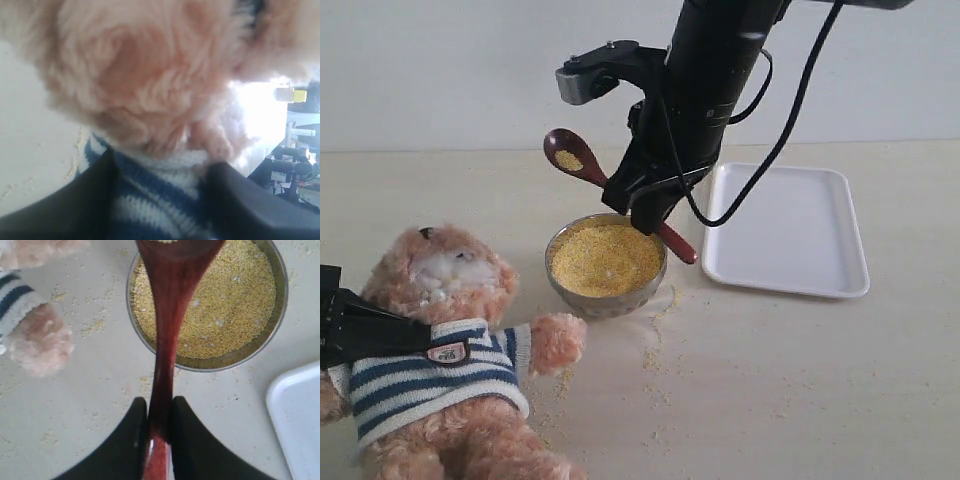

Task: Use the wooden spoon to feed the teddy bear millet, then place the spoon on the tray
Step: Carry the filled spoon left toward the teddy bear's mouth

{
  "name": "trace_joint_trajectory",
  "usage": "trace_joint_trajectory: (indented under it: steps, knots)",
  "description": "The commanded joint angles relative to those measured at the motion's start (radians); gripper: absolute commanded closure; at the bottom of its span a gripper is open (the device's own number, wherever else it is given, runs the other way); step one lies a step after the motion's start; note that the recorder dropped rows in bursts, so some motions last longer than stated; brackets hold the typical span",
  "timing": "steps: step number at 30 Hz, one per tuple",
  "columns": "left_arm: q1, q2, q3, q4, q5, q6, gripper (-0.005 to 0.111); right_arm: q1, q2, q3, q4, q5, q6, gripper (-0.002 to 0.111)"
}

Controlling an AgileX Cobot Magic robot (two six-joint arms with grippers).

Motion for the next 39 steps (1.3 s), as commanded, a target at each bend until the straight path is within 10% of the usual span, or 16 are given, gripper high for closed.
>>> trace_joint_trajectory:
  steps: [1,7,39]
  knots:
    - [-0.018,0.01,0.005,-0.086,0.031,-0.006,0.102,0.079,-0.019,-0.004,-0.001,0.004,0.05,0.108]
    - [-0.101,0.087,0.005,-0.096,0.078,0.015,0.102,0.115,-0.019,-0.004,-0.006,0.004,0.194,0.108]
    - [-0.101,0.089,-0.046,-0.087,0.076,0.059,0.102,0.235,0.026,0.007,-0.249,0.004,0.321,0.108]
